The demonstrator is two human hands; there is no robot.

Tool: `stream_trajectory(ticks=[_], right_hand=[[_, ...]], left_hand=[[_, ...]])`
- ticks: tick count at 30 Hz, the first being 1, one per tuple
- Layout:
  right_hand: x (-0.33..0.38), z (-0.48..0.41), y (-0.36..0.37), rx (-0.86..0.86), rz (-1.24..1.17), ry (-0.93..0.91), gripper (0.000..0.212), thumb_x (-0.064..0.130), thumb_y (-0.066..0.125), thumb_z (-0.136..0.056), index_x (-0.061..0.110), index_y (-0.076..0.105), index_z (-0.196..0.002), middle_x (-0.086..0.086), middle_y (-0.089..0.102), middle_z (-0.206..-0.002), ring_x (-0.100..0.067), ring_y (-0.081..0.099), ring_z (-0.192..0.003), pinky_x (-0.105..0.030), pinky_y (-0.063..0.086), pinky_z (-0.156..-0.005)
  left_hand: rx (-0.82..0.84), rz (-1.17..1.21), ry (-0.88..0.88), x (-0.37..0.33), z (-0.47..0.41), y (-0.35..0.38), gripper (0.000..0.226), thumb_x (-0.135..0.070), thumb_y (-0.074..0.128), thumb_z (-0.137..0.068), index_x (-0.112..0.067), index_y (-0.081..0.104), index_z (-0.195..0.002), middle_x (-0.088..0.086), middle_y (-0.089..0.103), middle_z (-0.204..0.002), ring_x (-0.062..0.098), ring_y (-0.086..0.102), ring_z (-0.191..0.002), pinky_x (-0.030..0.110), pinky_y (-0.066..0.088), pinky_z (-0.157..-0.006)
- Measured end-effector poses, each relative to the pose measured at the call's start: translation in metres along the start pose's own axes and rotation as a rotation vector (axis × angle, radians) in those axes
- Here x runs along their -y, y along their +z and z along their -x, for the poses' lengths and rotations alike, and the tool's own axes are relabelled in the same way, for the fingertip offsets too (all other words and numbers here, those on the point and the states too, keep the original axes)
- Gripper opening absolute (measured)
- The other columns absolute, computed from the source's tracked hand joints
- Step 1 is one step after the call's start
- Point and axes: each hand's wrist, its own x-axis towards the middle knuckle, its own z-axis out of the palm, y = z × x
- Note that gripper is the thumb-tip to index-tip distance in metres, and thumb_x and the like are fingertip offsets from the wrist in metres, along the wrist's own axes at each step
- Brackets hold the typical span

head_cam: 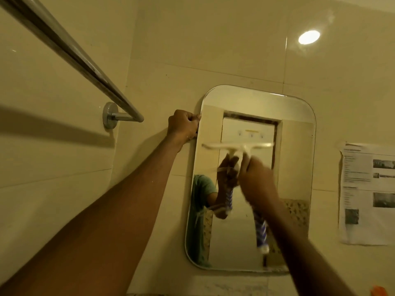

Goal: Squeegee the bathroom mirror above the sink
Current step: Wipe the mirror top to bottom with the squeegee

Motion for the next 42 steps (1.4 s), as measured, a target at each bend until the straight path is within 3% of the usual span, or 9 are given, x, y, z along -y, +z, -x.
stream_trajectory(ticks=[3,6,13,16,22,29,32,36,42], right_hand=[[-0.016,0.051,0.012,0.069,0.049,0.062,0.030,0.039,0.035,-0.101,0.017,0.055,-0.092,0.006,0.060,-0.069,-0.003,0.057,-0.053,-0.008,0.036,-0.041],[-0.001,0.044,-0.005,0.107,0.007,0.088,0.035,0.039,0.031,-0.102,0.021,0.053,-0.080,0.005,0.055,-0.065,-0.005,0.052,-0.050,-0.015,0.038,-0.045],[0.014,-0.067,-0.065,-0.109,-0.033,0.003,0.043,0.035,0.029,-0.105,0.014,0.049,-0.073,-0.004,0.052,-0.062,-0.006,0.049,-0.038,-0.019,0.044,-0.039],[-0.007,-0.031,-0.039,-0.087,-0.049,0.013,0.038,0.031,0.029,-0.105,0.016,0.050,-0.077,0.003,0.051,-0.059,0.004,0.051,-0.034,-0.007,0.035,-0.034],[-0.032,0.024,-0.023,0.067,0.049,0.080,0.042,0.040,0.026,-0.103,0.015,0.053,-0.083,0.000,0.054,-0.065,-0.010,0.052,-0.048,-0.018,0.041,-0.041],[-0.031,-0.075,-0.100,-0.158,-0.009,-0.002,0.045,0.033,0.028,-0.105,0.013,0.046,-0.069,-0.007,0.048,-0.060,-0.016,0.047,-0.043,-0.027,0.044,-0.040],[-0.066,-0.054,-0.084,-0.169,-0.013,0.035,0.047,0.035,0.028,-0.105,0.012,0.049,-0.071,-0.008,0.050,-0.058,-0.017,0.047,-0.042,-0.026,0.043,-0.039],[-0.113,0.018,-0.042,-0.180,-0.025,0.080,0.045,0.034,0.027,-0.104,0.012,0.052,-0.075,-0.017,0.055,-0.061,-0.022,0.051,-0.048,-0.029,0.043,-0.043],[-0.086,-0.014,-0.079,-0.108,-0.056,0.137,0.044,0.034,0.029,-0.105,0.011,0.050,-0.073,-0.005,0.047,-0.060,-0.016,0.043,-0.046,-0.027,0.040,-0.043]], left_hand=[[-0.031,-0.035,0.013,0.000,0.004,0.003,0.027,-0.026,0.061,-0.094,-0.002,0.072,-0.089,0.016,0.074,-0.092,0.032,0.072,-0.084,0.044,0.060,-0.080],[-0.047,-0.083,0.050,-0.001,0.013,0.005,0.027,-0.025,0.056,-0.097,-0.002,0.071,-0.101,0.016,0.073,-0.102,0.032,0.069,-0.094,0.038,0.057,-0.084],[-0.060,-0.214,0.084,0.004,0.023,0.008,0.038,-0.029,0.047,-0.101,0.003,0.068,-0.094,0.021,0.070,-0.094,0.034,0.064,-0.089,0.028,0.035,-0.066],[-0.069,-0.249,0.082,0.004,0.025,0.010,0.039,-0.029,0.047,-0.101,0.002,0.067,-0.093,0.022,0.070,-0.095,0.034,0.063,-0.089,0.030,0.036,-0.066],[-0.086,-0.306,0.053,0.003,0.032,0.012,0.038,-0.031,0.045,-0.101,0.000,0.067,-0.094,0.022,0.069,-0.100,0.036,0.063,-0.095,0.032,0.038,-0.067],[-0.119,-0.305,0.071,0.015,0.035,0.016,0.042,-0.033,0.044,-0.101,0.003,0.067,-0.095,0.021,0.069,-0.093,0.031,0.062,-0.081,0.031,0.036,-0.062],[-0.127,-0.326,0.069,0.018,0.035,0.018,0.042,-0.033,0.044,-0.102,0.002,0.067,-0.096,0.016,0.067,-0.087,0.021,0.053,-0.072,0.026,0.033,-0.053],[-0.153,-0.308,0.080,0.023,0.036,0.019,0.042,-0.036,0.046,-0.100,0.000,0.068,-0.094,0.017,0.070,-0.091,0.025,0.057,-0.076,0.031,0.036,-0.063],[-0.173,-0.304,0.108,0.024,0.036,0.020,0.041,-0.035,0.048,-0.100,0.000,0.069,-0.097,0.018,0.071,-0.094,0.027,0.063,-0.083,0.031,0.041,-0.066]])
